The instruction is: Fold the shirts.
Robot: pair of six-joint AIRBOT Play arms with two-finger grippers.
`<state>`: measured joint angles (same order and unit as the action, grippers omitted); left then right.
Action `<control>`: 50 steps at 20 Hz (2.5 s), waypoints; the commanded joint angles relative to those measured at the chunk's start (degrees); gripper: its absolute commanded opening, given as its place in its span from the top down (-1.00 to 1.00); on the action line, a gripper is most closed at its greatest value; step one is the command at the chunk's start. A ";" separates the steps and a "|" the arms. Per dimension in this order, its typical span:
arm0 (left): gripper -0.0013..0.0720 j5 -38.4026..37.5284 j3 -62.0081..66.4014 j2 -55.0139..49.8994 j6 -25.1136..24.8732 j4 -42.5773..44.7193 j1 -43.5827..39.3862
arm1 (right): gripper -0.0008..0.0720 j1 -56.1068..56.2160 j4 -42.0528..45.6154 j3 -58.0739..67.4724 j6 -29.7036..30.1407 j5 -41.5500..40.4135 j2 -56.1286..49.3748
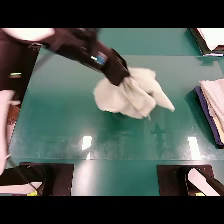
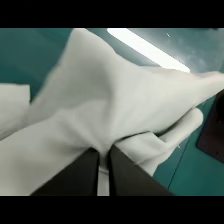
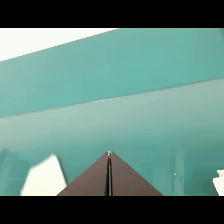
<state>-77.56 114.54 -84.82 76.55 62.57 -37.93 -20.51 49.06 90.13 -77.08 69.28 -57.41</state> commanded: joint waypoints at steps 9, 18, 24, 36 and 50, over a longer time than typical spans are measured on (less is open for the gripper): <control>-0.98 -0.72 -3.76 -7.87 1.66 -3.21 17.81 | 0.94 0.04 0.48 0.81 -0.02 0.48 -0.04; -0.98 15.65 -23.58 -18.58 -9.01 -16.61 22.56 | 0.94 0.07 0.50 0.76 -0.02 4.24 -0.07; -0.98 20.65 -23.52 -23.56 -12.09 -19.54 17.66 | 0.94 0.07 0.46 0.76 -0.02 5.99 -0.07; 0.89 5.46 -19.85 -7.19 -6.84 -3.93 29.83 | 0.94 1.09 0.44 -16.48 0.02 12.90 -0.02; 0.89 -1.38 -19.98 -0.63 -4.28 3.06 30.47 | -0.03 29.27 -6.03 -38.60 4.31 -11.50 -28.17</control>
<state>-79.11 94.50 -85.65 71.99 65.21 -7.53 4.27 43.94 49.65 -73.36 60.77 -79.09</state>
